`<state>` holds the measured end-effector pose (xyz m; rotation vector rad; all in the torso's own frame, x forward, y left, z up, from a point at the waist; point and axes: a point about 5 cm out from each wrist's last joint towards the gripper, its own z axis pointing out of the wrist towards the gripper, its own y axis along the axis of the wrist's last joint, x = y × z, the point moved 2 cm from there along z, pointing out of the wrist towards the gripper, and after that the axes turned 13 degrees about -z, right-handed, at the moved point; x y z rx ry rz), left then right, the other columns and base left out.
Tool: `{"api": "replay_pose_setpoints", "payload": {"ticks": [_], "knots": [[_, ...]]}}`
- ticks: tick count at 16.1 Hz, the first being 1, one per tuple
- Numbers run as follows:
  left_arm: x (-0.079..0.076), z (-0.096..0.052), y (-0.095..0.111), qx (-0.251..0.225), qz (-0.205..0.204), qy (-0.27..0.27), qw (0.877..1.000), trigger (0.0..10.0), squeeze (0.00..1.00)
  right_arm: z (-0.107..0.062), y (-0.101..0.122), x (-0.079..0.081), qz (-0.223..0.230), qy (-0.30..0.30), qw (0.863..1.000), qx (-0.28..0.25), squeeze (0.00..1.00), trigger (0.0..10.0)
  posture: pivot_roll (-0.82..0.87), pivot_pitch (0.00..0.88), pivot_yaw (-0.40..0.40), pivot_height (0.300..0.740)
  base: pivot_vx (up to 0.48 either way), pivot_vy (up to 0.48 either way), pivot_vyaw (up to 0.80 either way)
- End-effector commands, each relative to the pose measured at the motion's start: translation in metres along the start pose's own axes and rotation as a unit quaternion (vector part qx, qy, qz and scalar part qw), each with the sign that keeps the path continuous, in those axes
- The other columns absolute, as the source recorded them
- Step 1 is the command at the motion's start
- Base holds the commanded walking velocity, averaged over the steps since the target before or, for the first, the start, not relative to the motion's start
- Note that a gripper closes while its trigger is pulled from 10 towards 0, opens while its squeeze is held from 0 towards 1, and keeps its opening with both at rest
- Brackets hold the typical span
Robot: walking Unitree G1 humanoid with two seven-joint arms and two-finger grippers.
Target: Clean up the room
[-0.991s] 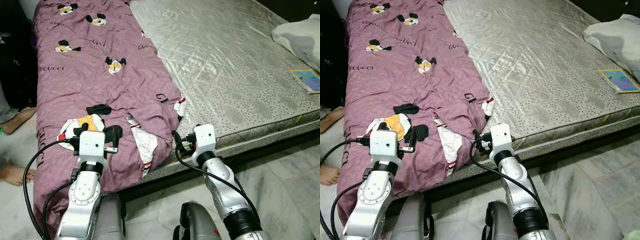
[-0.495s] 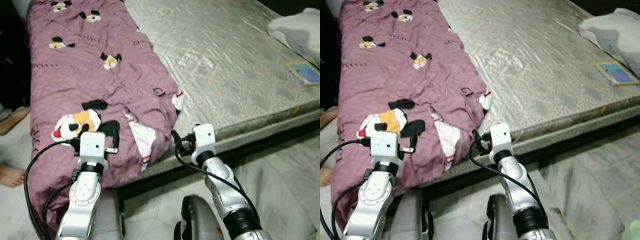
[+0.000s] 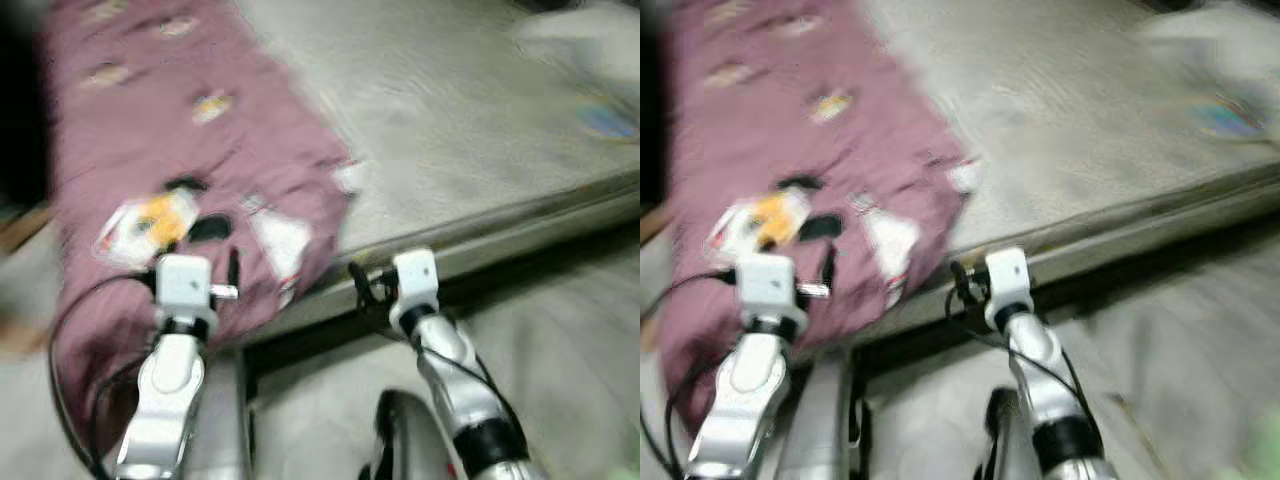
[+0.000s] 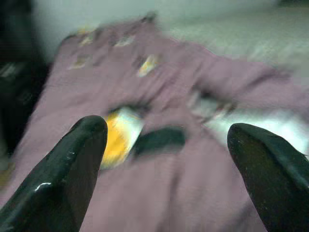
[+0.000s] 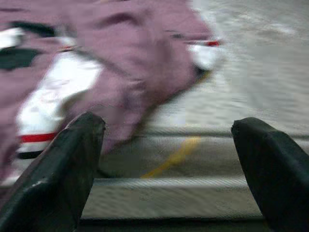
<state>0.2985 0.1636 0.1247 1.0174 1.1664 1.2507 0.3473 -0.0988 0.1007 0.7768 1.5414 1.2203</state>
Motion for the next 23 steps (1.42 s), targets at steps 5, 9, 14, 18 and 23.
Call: {"api": "replay_pose_setpoints", "payload": {"ticks": [5,9,14,18,23], "knots": [[0.0056,-0.0036,-0.0089,0.02,-0.005,0.006,1.0,10.0,0.0,-0.0016,-0.0052,0.0061,0.012,0.008,1.0,0.007,0.0,10.0,0.04,0.214,-0.021,0.543,0.0,0.0,0.1],[0.0024,-0.0033,-0.0072,0.017,-0.013,-0.01,1.0,10.0,0.0,-0.0007,-0.0047,0.0058,0.015,0.007,1.0,0.006,0.0,10.0,0.04,0.223,-0.021,0.543,0.083,0.0,0.0],[0.0015,-0.003,-0.0078,0.02,-0.016,-0.011,1.0,10.0,0.0,-0.001,-0.0045,0.0037,0.016,0.004,1.0,0.006,0.0,10.0,0.03,0.229,-0.021,0.543,0.346,0.0,0.0],[0.0005,-0.0033,-0.0084,0.02,-0.021,-0.008,1.0,10.0,0.0,-0.0015,-0.0051,0.003,0.014,0.005,1.0,0.007,0.0,10.0,0.03,0.236,-0.027,0.543,0.251,0.0,0.0],[-0.0007,-0.0028,-0.01,0.025,-0.024,-0.008,0.999,10.0,0.0,-0.0022,-0.0041,0.0032,0.017,0.007,1.0,0.002,0.0,10.0,0.03,0.24,-0.027,0.543,0.0,0.0,0.26]]}}
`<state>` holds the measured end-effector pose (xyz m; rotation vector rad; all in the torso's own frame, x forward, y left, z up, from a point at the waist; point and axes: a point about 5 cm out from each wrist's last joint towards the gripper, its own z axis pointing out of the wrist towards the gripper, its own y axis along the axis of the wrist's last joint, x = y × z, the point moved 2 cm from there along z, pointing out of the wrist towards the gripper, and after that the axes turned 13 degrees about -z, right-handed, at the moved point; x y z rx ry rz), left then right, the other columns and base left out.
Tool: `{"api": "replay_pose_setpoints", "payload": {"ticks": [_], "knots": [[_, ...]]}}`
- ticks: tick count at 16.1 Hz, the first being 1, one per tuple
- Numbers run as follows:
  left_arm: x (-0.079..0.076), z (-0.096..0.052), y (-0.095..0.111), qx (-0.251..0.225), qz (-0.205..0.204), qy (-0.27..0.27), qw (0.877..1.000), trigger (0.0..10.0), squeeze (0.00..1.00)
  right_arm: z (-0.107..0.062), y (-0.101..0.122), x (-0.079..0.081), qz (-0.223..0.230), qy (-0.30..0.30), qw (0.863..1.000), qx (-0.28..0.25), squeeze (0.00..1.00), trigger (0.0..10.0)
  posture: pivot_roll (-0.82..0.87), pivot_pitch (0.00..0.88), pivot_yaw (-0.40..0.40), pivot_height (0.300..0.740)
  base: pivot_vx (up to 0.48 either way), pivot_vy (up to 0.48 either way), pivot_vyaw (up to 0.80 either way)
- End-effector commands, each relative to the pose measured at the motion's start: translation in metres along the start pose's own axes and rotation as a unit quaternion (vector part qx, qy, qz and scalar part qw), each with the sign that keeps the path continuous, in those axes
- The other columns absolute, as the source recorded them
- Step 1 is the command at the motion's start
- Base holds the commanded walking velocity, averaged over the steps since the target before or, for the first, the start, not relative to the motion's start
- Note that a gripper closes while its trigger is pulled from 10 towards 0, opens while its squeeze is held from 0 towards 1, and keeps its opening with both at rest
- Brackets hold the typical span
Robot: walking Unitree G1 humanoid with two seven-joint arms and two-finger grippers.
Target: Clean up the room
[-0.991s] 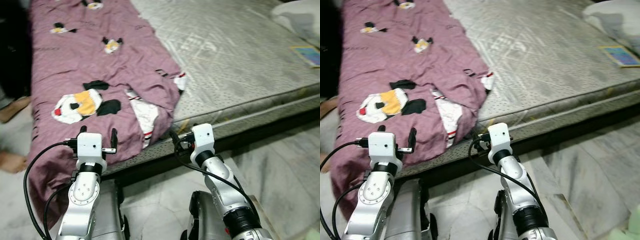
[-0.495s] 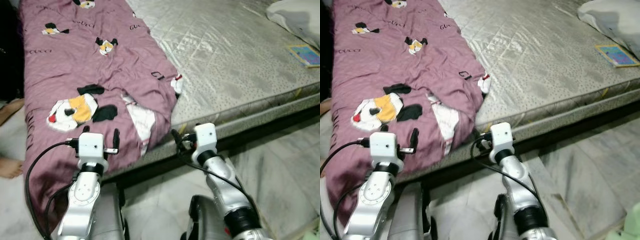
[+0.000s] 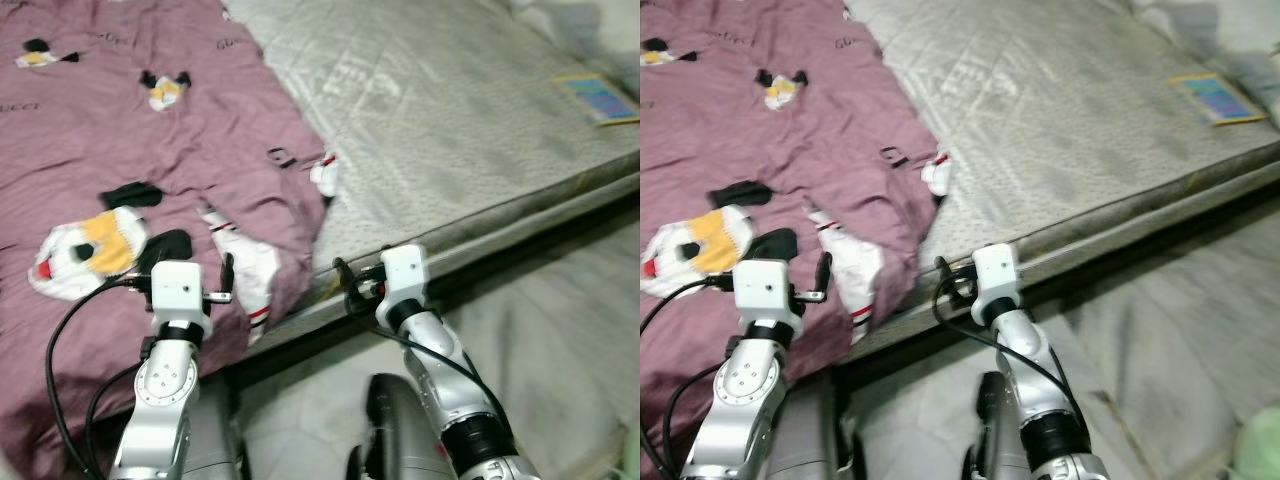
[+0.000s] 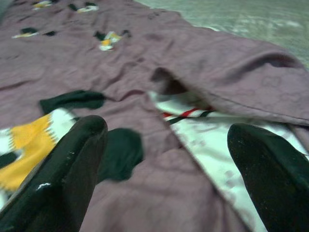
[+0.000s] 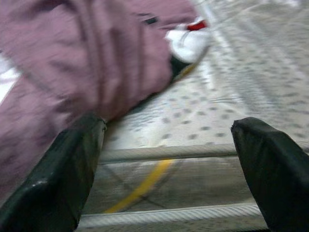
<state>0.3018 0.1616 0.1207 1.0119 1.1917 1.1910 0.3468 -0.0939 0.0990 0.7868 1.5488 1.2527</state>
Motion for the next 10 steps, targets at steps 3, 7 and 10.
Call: {"api": "replay_pose_setpoints", "payload": {"ticks": [3,7,10], "knots": [[0.0,-0.004,-0.005,0.011,0.0,-0.002,1.0,10.0,0.0,-0.003,-0.004,-0.002,0.006,-0.002,1.0,0.006,0.0,10.0,0.03,0.24,-0.027,0.543,0.0,0.0,0.79],[0.0,-0.004,0.0,0.004,0.004,-0.002,1.0,10.0,0.0,0.005,-0.007,-0.005,-0.008,0.01,1.0,0.023,0.0,10.0,0.04,0.241,-0.023,0.543,0.0,0.0,0.45],[-0.001,-0.005,0.002,0.002,0.007,-0.003,1.0,10.0,0.0,0.014,-0.006,-0.002,-0.026,0.027,0.999,0.029,0.0,10.0,0.06,0.244,-0.02,0.543,0.0,0.0,0.0]]}}
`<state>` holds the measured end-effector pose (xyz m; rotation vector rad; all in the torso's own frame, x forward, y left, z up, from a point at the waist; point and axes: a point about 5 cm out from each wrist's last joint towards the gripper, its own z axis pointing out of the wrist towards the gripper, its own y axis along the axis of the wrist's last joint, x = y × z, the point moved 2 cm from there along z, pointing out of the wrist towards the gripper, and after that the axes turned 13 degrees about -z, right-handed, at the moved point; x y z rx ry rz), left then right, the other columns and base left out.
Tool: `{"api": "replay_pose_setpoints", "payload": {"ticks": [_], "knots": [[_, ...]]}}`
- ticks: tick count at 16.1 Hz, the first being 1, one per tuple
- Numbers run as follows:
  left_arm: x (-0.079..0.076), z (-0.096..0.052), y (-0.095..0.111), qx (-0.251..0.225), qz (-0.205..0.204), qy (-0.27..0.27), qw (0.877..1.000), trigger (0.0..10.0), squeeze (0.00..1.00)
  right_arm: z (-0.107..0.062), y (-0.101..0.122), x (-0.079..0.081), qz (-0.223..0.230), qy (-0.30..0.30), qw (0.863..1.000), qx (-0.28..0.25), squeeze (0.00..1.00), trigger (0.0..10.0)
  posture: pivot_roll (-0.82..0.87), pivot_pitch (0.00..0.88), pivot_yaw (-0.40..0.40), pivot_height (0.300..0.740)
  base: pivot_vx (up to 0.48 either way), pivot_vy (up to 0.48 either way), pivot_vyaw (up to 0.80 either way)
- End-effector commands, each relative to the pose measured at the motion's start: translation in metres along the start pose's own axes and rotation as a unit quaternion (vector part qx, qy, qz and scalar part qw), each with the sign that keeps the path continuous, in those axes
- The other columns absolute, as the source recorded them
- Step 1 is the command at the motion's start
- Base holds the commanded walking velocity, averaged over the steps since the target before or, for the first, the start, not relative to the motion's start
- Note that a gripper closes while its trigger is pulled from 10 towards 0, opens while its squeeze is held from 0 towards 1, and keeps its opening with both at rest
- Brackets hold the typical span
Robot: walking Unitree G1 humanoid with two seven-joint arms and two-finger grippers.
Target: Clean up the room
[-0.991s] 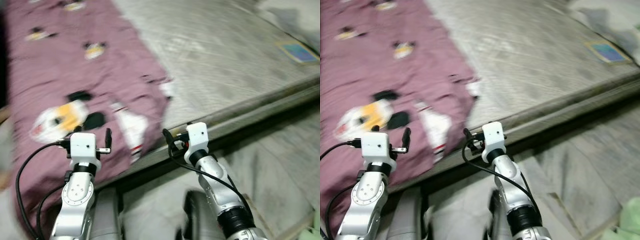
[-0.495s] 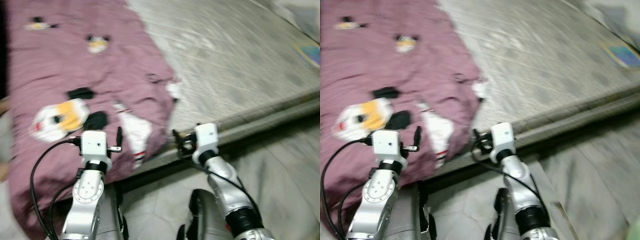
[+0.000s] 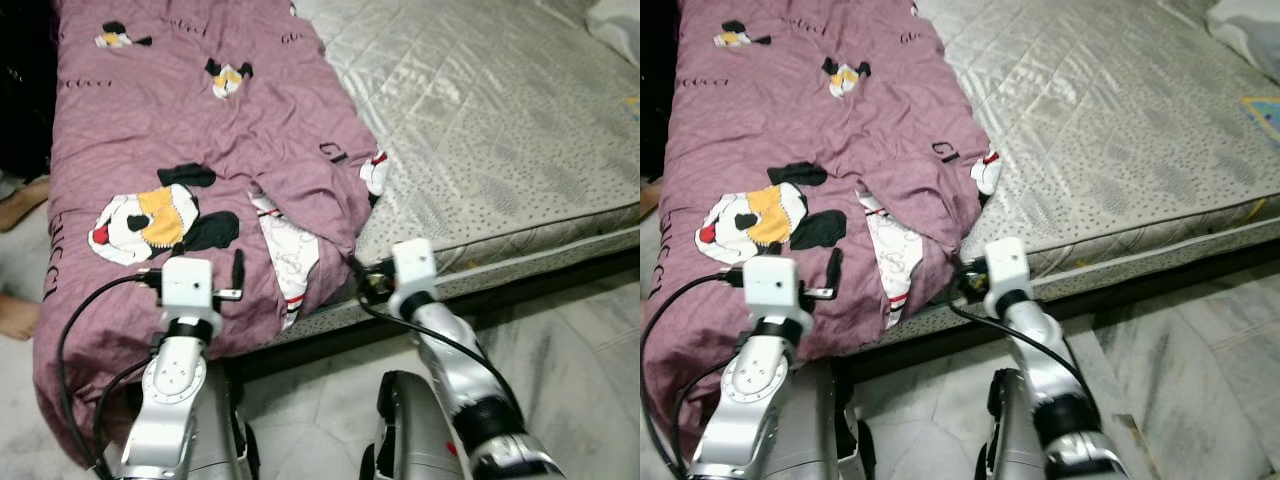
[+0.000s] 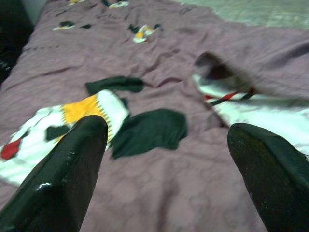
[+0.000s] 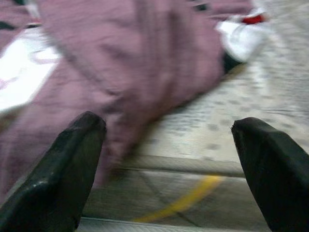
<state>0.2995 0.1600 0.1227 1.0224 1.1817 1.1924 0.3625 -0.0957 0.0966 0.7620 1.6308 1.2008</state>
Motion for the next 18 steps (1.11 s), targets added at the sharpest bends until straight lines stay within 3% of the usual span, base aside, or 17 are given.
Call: {"api": "replay_pose_setpoints", "payload": {"ticks": [1,4,7,13,18], "knots": [[0.001,-0.004,0.002,0.001,0.004,0.0,1.0,10.0,0.0,0.003,-0.001,0.007,-0.007,0.015,1.0,0.003,0.0,10.0,0.06,0.245,-0.018,0.543,0.0,0.0,0.0],[0.005,-0.009,0.007,-0.002,0.014,0.001,1.0,10.0,0.0,0.009,0.006,0.009,-0.031,0.031,0.999,-0.011,0.0,10.0,0.1,0.251,-0.016,0.543,0.0,0.0,0.5],[0.011,-0.013,0.007,0.002,0.019,0.007,1.0,10.0,0.0,0.013,0.01,0.004,-0.012,0.002,1.0,-0.019,0.0,10.0,0.11,0.255,-0.012,0.543,0.0,0.0,0.47],[0.005,-0.014,0.012,-0.003,0.03,-0.007,1.0,10.0,0.0,0.015,0.019,-0.007,-0.011,-0.07,0.997,-0.041,0.0,10.0,0.14,0.245,-0.003,0.543,0.0,0.0,0.0],[0.02,-0.02,0.022,-0.011,0.052,0.01,0.999,10.0,0.0,0.027,0.038,0.015,0.002,-0.068,0.996,-0.055,0.0,10.0,0.19,0.252,-0.011,0.543,0.0,0.0,0.0]]}}
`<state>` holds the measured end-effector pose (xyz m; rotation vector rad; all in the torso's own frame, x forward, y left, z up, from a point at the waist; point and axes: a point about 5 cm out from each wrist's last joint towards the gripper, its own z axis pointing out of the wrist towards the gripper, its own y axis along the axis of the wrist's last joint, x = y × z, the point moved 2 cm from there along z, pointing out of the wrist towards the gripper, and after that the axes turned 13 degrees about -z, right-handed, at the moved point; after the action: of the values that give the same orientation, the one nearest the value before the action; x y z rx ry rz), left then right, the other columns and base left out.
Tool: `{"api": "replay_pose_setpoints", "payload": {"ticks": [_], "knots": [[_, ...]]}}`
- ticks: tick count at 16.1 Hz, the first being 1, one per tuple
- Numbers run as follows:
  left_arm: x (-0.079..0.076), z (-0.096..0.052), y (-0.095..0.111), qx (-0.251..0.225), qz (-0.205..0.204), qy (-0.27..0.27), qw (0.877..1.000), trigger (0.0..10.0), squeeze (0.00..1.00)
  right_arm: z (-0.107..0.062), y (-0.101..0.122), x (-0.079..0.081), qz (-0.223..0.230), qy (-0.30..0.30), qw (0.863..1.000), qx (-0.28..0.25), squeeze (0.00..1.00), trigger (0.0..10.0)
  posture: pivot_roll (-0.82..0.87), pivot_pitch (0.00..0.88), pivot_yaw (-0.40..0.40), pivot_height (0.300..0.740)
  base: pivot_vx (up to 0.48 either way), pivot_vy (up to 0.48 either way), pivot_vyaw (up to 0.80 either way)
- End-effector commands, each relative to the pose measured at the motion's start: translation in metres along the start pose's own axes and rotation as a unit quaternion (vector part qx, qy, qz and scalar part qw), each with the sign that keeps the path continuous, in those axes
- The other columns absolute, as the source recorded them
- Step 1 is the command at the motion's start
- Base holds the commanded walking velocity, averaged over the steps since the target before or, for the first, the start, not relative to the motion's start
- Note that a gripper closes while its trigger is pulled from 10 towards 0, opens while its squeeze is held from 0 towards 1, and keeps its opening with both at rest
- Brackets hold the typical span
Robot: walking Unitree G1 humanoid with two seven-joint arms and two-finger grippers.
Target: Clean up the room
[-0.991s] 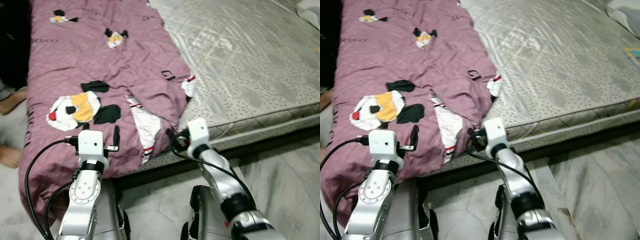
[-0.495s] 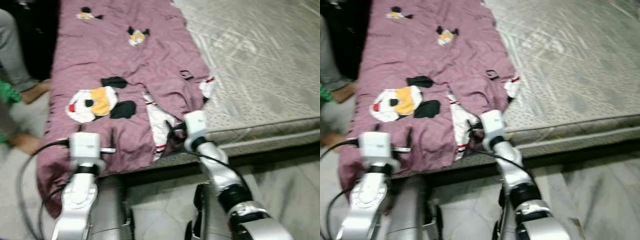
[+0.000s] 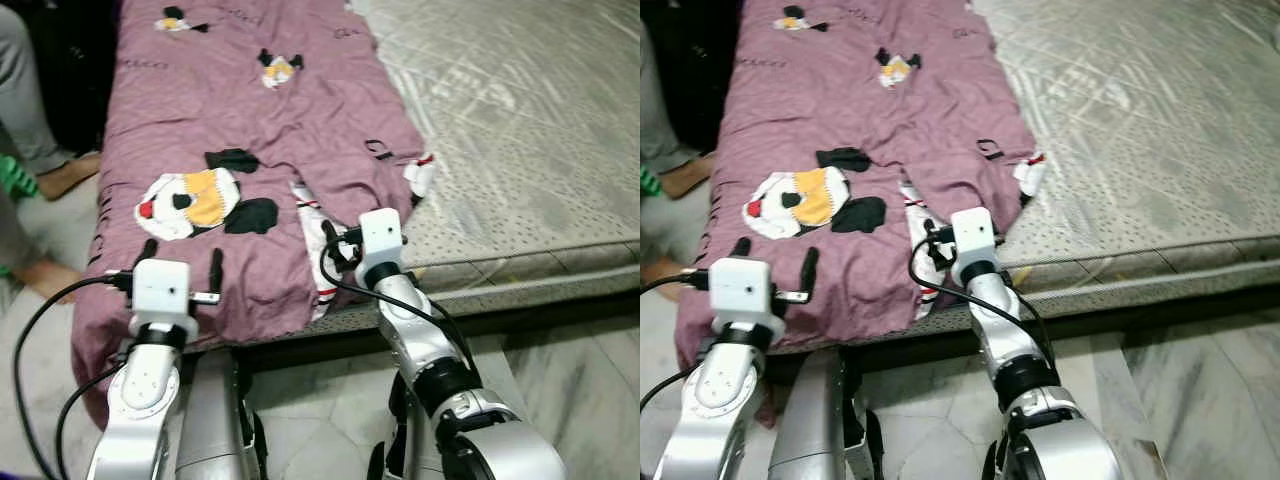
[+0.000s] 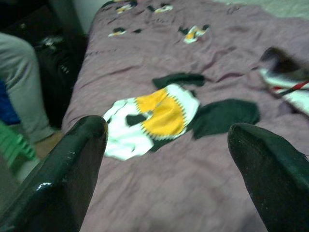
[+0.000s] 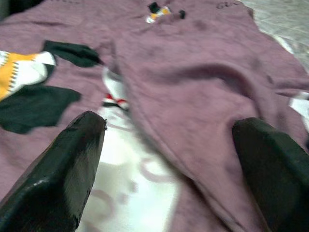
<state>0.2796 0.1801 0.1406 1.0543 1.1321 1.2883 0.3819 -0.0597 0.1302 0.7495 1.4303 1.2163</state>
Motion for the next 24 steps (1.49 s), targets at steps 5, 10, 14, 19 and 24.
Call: {"api": "replay_pose_setpoints", "payload": {"ticks": [5,10,14,19,24], "knots": [[-0.003,-0.004,0.002,0.003,0.01,0.0,1.0,10.0,0.0,0.005,0.001,0.005,-0.06,-0.043,0.997,0.021,0.0,10.0,0.21,0.255,-0.014,0.543,0.0,0.0,0.0],[0.002,-0.006,0.006,-0.001,0.019,0.008,1.0,10.0,0.0,0.011,-0.011,-0.025,-0.104,-0.077,0.988,0.089,0.0,10.0,0.23,0.258,-0.023,0.543,0.0,0.0,0.0],[0.001,-0.011,0.011,-0.007,0.02,0.014,1.0,10.0,0.0,0.008,-0.02,-0.047,-0.132,-0.092,0.981,0.111,0.0,10.0,0.24,0.285,-0.048,0.543,0.0,0.0,0.0],[0.003,-0.025,0.008,0.007,0.021,0.023,0.999,10.0,0.0,0.007,-0.013,-0.038,-0.121,-0.076,0.988,0.063,0.0,10.0,0.24,0.322,-0.041,0.543,0.0,0.0,0.0],[0.0,-0.012,0.007,0.009,0.019,0.011,1.0,10.0,0.0,-0.037,-0.06,-0.131,-0.125,-0.209,0.957,0.157,0.0,10.0,0.16,0.305,-0.021,0.543,0.0,0.0,0.0]]}}
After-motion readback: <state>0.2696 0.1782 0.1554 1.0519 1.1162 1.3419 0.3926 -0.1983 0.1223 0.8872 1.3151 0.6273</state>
